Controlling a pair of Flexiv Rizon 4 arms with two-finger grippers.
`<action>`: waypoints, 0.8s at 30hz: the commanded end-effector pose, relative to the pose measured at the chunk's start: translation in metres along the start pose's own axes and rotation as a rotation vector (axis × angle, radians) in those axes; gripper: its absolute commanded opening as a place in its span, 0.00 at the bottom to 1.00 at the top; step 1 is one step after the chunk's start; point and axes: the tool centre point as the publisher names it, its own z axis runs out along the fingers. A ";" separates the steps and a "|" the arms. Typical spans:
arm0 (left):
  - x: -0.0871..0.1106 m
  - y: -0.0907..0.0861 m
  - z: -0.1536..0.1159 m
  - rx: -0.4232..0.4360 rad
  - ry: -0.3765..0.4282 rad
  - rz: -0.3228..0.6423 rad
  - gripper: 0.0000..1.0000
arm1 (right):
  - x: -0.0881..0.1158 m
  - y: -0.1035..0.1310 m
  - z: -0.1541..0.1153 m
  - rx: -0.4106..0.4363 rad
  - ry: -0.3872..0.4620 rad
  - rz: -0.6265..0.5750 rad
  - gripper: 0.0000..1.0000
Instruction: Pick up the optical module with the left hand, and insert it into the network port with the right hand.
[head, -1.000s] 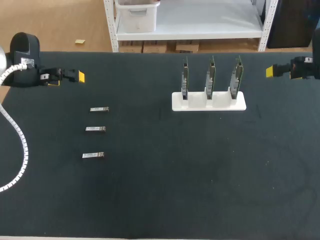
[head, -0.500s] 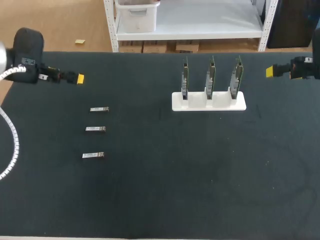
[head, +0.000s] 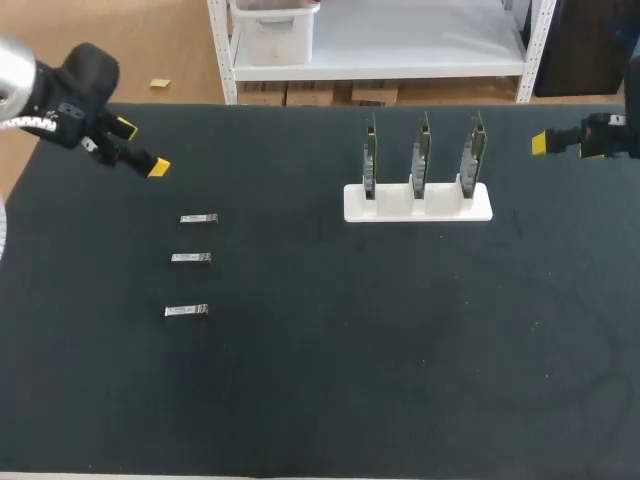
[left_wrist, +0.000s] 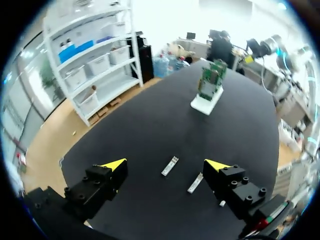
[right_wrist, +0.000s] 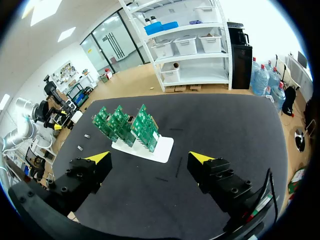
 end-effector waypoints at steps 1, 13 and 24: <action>-0.004 0.015 0.019 0.070 0.243 0.148 1.00 | 0.000 0.001 -0.001 0.002 0.000 0.001 1.00; 0.018 0.014 0.060 0.146 0.465 0.431 1.00 | 0.000 0.001 -0.001 0.002 0.000 0.001 1.00; 0.039 0.015 0.095 0.138 0.591 0.478 1.00 | 0.000 0.001 -0.001 0.002 0.000 0.001 1.00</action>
